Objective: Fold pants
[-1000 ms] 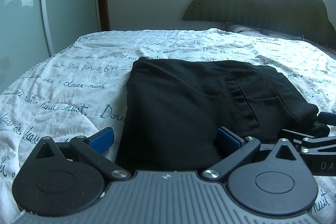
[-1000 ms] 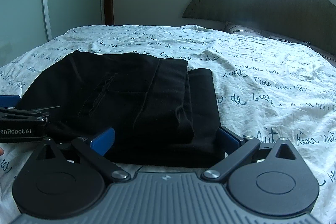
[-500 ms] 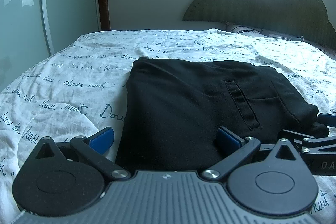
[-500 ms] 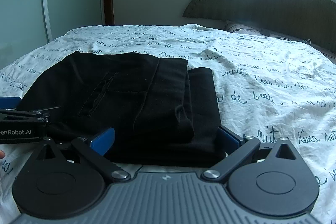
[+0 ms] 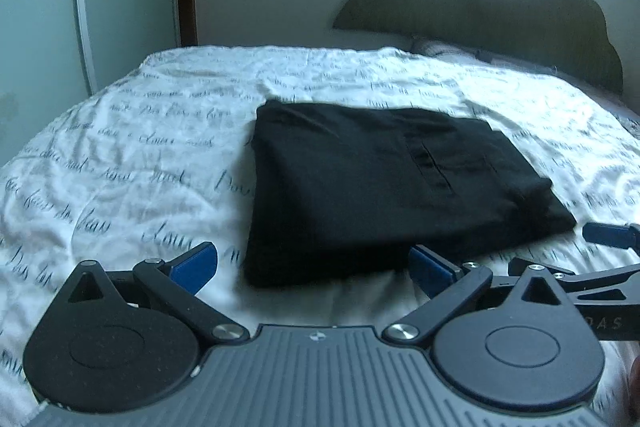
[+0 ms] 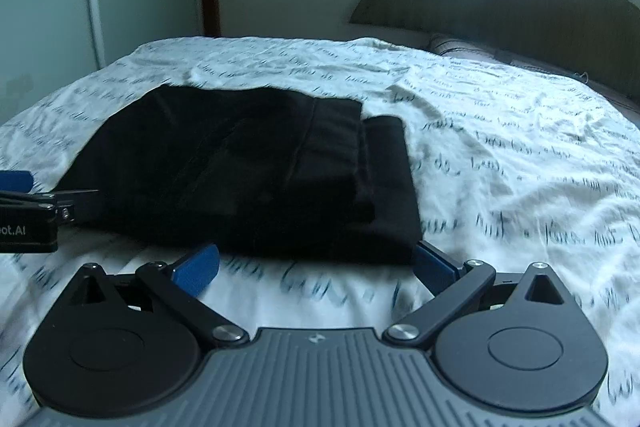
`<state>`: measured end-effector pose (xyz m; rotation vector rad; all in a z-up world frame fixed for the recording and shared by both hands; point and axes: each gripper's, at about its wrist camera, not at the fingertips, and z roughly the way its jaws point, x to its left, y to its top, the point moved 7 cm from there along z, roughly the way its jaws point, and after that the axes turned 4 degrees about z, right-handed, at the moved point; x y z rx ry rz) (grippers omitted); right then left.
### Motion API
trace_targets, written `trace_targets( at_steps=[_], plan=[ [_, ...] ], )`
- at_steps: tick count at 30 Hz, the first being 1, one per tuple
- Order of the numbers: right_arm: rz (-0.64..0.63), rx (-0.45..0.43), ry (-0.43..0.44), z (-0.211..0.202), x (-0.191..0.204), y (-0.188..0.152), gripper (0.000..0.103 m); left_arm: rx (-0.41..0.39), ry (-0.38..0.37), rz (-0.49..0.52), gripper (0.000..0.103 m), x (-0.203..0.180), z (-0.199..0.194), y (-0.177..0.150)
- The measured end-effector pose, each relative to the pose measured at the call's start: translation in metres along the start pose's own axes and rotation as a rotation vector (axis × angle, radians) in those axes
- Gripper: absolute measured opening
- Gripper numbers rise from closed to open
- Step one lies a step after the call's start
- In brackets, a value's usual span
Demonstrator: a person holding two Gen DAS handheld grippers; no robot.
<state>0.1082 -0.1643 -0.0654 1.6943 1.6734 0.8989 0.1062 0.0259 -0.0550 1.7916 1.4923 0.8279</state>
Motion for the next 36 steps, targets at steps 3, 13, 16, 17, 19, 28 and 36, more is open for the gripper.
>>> trace_targets(
  at_steps=[3,13,16,17,19,28,36],
  plan=[
    [-0.019,-0.009,0.003,-0.016,0.009,-0.009,0.103,0.017,0.002,0.026,0.103,-0.002,-0.006,-0.01],
    [-0.025,0.014,0.036,-0.036,0.027,-0.037,0.103,0.051,0.055,0.039,0.103,0.011,-0.008,-0.032],
    [-0.013,0.025,0.025,-0.037,0.025,-0.042,0.103,0.046,0.07,0.044,0.103,0.011,-0.009,-0.034],
    [-0.009,0.022,0.024,-0.037,0.025,-0.044,0.103,0.049,0.073,0.051,0.103,0.01,-0.008,-0.037],
    [0.005,0.019,0.025,-0.036,0.022,-0.048,0.103,0.043,0.086,0.066,0.103,0.006,-0.009,-0.039],
    [-0.017,0.01,-0.003,-0.034,0.025,-0.053,0.103,0.019,0.123,0.11,0.103,-0.001,-0.008,-0.042],
    [0.026,0.018,0.03,-0.033,0.019,-0.052,0.103,0.011,0.134,0.124,0.103,-0.002,-0.009,-0.042]
  ],
)
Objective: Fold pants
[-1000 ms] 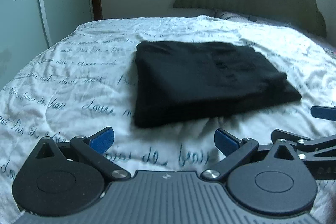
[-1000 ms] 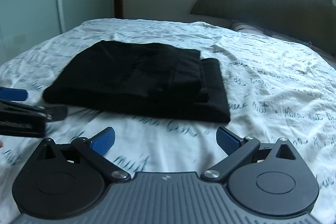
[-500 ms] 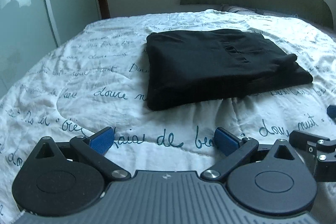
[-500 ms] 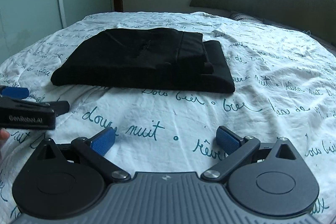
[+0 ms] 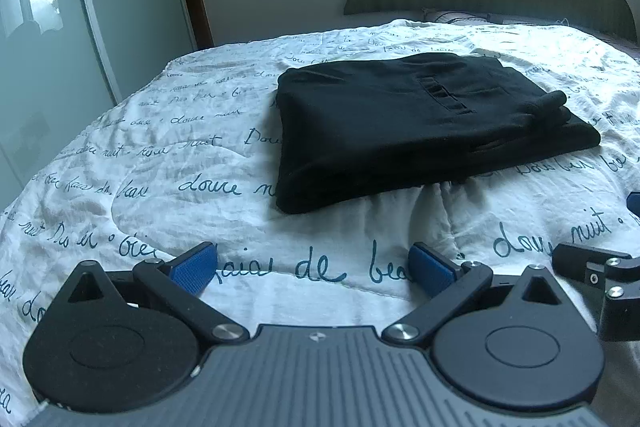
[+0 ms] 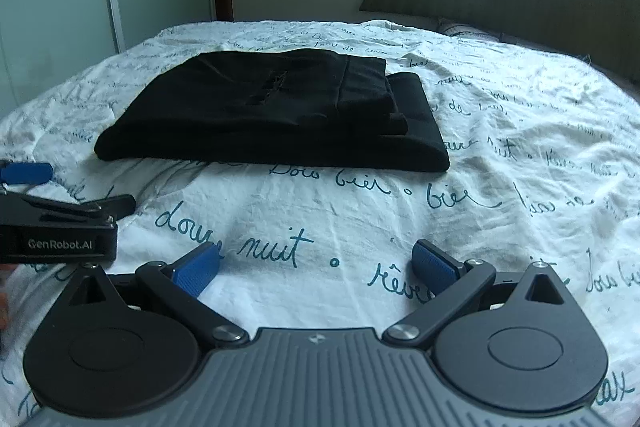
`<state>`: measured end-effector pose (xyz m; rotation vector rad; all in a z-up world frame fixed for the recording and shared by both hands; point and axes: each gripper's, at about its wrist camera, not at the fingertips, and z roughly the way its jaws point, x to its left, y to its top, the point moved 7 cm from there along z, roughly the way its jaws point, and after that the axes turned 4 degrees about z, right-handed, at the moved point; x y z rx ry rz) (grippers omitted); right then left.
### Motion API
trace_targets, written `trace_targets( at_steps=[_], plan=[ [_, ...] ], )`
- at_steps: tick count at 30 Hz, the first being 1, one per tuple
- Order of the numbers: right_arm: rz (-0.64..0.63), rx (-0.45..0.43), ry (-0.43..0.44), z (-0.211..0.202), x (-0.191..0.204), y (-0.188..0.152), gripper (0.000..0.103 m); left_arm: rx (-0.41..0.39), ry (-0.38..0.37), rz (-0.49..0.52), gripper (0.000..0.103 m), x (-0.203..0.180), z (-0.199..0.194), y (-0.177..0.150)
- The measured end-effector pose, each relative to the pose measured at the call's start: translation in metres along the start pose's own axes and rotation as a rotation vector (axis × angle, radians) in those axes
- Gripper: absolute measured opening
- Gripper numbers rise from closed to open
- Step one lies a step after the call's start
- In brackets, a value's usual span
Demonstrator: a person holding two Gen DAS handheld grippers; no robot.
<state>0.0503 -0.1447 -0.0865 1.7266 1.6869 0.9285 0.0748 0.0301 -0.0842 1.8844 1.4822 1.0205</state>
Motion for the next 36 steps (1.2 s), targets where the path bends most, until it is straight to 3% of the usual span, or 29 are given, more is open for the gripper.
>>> trace_targets(
  at_steps=[7,18,36],
  plan=[
    [-0.042,-0.059,-0.081,-0.019,0.005,0.007,0.103,0.051,-0.035,-0.117,0.103,0.005,-0.008,0.003],
    [-0.03,-0.01,-0.099,-0.007,0.002,-0.003,0.103,0.031,0.015,-0.071,0.103,-0.004,-0.004,-0.003],
    [-0.004,-0.014,-0.077,-0.004,0.001,-0.003,0.103,0.026,0.003,-0.089,0.103,-0.003,-0.002,-0.003]
  ],
)
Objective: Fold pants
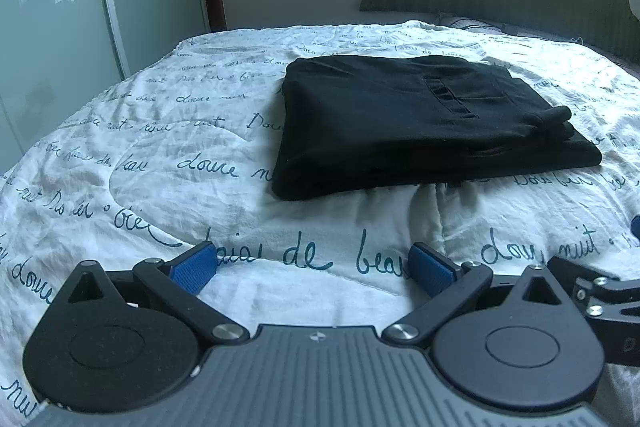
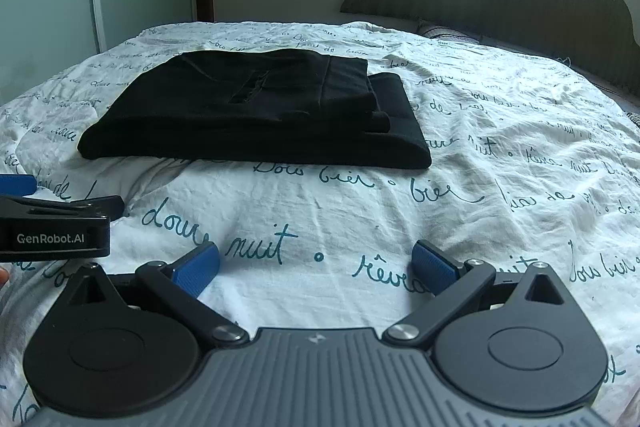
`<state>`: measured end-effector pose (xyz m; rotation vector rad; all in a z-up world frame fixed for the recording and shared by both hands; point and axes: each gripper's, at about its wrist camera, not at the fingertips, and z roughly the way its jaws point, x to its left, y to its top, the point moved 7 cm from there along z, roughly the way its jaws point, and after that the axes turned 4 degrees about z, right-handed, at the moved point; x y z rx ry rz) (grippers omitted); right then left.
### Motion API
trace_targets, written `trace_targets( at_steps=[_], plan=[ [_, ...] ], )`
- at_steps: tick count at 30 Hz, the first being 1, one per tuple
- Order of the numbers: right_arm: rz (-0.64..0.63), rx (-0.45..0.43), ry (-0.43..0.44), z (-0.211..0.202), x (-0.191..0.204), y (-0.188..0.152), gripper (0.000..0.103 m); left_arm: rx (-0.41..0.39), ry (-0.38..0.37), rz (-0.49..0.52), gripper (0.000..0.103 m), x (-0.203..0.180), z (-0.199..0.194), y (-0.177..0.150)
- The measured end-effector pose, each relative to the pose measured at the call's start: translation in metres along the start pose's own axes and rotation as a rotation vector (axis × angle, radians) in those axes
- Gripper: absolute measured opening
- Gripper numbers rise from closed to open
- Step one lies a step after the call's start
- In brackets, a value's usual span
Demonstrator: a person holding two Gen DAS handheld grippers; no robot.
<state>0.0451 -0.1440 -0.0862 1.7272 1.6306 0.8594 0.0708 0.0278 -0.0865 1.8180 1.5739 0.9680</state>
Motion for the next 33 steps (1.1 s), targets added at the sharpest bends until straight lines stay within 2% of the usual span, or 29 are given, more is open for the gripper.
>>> trace_targets(
  at_steps=[4,6,8,9,10,11,18,27,33],
  plan=[
    [-0.02,-0.083,0.006,-0.015,0.006,0.007,0.103,-0.01,0.014,0.019,0.103,-0.002,-0.002,0.0],
    [-0.045,-0.129,-0.026,-0.02,0.008,0.013,0.103,-0.011,0.012,0.018,0.103,-0.002,-0.002,0.0],
    [-0.066,-0.114,-0.087,-0.014,0.008,0.013,0.103,-0.009,0.005,0.009,0.103,-0.001,-0.001,0.0],
    [-0.075,-0.076,-0.102,-0.006,0.007,0.01,0.103,-0.008,0.002,0.005,0.103,0.0,0.0,0.0],
    [-0.079,-0.02,-0.101,0.004,0.006,0.005,0.103,-0.006,0.0,0.003,0.103,0.0,0.0,0.0],
    [-0.065,-0.013,-0.088,0.005,0.005,0.006,0.103,-0.006,-0.001,0.002,0.103,0.0,0.0,0.0],
    [-0.035,-0.008,-0.065,0.007,-0.002,0.005,0.103,-0.004,-0.005,-0.003,0.103,0.0,0.001,0.0],
    [-0.062,-0.027,-0.094,0.004,0.005,0.004,0.103,-0.002,-0.008,-0.012,0.103,-0.001,0.002,0.0],
    [0.01,0.0,-0.031,0.009,-0.006,0.005,0.103,-0.002,-0.007,-0.012,0.103,-0.001,0.002,-0.001]
  ],
)
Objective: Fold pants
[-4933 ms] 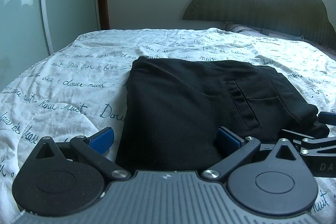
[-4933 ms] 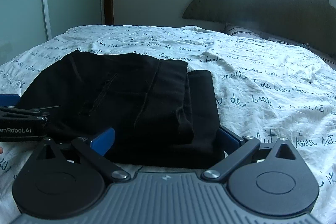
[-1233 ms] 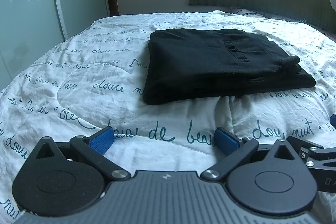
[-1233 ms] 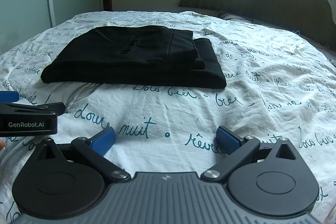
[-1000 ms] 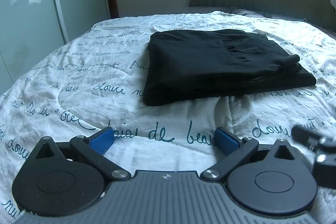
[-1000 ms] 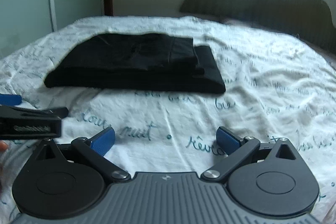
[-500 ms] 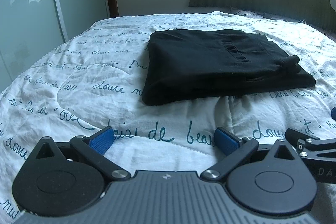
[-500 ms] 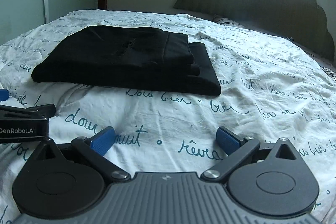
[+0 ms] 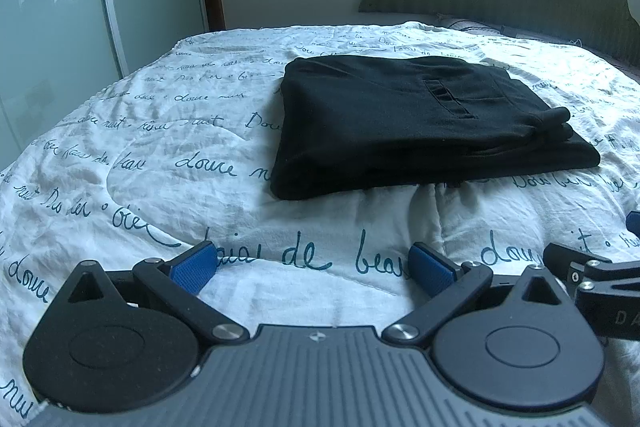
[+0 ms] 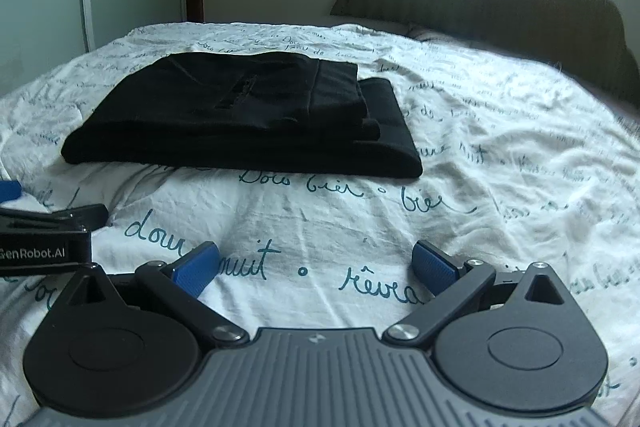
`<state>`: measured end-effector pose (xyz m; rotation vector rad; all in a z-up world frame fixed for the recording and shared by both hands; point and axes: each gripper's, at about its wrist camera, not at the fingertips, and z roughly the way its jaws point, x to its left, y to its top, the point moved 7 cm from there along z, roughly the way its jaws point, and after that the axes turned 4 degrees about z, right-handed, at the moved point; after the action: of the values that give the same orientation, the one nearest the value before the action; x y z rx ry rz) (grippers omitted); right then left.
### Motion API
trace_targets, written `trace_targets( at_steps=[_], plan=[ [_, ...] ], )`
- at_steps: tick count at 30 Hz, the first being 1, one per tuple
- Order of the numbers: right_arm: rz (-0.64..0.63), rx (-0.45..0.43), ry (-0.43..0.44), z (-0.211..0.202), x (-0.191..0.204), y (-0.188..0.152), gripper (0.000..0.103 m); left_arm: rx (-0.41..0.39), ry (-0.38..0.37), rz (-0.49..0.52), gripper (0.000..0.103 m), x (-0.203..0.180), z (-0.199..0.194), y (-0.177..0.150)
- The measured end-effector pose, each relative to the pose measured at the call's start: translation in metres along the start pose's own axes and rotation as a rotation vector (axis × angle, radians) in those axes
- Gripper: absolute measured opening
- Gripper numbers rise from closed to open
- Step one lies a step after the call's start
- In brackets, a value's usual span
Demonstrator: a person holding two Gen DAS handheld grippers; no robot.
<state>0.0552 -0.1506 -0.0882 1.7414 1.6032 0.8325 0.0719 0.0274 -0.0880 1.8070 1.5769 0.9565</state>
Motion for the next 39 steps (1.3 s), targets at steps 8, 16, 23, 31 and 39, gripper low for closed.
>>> trace_targets(
  at_steps=[8,16,23,31,39],
  plan=[
    [0.014,0.005,0.01,0.0007,-0.0004,-0.0004,0.103,0.0,0.0,0.0,0.103,0.0001,-0.0002,-0.0001],
    [0.015,0.005,0.011,0.0009,-0.0008,-0.0004,0.103,0.0,0.0,0.0,0.103,0.0,-0.0002,-0.0001],
    [0.016,0.005,0.011,0.0008,-0.0008,-0.0004,0.103,0.0,-0.001,-0.001,0.103,0.0,-0.0002,-0.0001],
    [0.017,0.005,0.011,0.0006,-0.0007,-0.0004,0.103,0.0,-0.001,-0.001,0.103,0.0,-0.0002,-0.0001],
    [0.017,0.005,0.011,0.0005,-0.0008,-0.0003,0.103,0.0,-0.001,-0.001,0.103,0.0,-0.0001,-0.0002]
  ],
)
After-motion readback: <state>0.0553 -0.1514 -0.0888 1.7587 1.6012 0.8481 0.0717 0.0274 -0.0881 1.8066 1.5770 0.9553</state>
